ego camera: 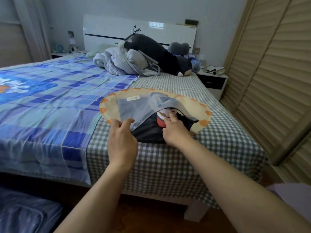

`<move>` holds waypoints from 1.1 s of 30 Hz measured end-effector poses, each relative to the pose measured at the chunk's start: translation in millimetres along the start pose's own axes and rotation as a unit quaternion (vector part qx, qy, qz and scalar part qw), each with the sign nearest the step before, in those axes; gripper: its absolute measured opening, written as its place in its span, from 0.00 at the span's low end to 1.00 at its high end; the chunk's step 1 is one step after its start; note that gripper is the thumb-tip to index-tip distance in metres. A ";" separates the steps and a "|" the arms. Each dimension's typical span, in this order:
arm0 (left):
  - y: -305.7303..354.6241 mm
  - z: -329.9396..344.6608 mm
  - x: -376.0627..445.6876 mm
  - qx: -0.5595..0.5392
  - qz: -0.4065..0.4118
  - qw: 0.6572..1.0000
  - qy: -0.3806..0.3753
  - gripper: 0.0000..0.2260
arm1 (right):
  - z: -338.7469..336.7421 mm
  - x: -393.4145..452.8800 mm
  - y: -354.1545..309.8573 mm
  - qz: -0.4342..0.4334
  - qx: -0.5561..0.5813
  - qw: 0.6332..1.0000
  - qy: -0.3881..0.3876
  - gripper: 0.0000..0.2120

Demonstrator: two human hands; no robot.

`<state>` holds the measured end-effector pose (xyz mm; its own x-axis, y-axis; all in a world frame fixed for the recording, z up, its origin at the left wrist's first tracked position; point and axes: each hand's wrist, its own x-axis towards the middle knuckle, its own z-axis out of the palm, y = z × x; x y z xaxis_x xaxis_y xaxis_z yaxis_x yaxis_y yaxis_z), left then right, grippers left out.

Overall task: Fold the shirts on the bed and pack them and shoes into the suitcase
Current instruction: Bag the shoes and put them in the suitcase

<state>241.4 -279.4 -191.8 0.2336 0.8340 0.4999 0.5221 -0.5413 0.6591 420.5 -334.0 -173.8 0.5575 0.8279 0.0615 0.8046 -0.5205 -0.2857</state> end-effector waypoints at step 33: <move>241.0 137.2 -378.5 -0.018 0.461 0.768 -0.445 0.07 | -2.1 -538.3 309.8 0.479 -0.036 0.835 0.266 0.11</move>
<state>391.3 -710.8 -299.2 0.9664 -0.1704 0.1923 -0.2202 -0.9350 0.2780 370.1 -941.3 -293.3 0.9491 -0.1772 0.2602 -0.0645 -0.9185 -0.3901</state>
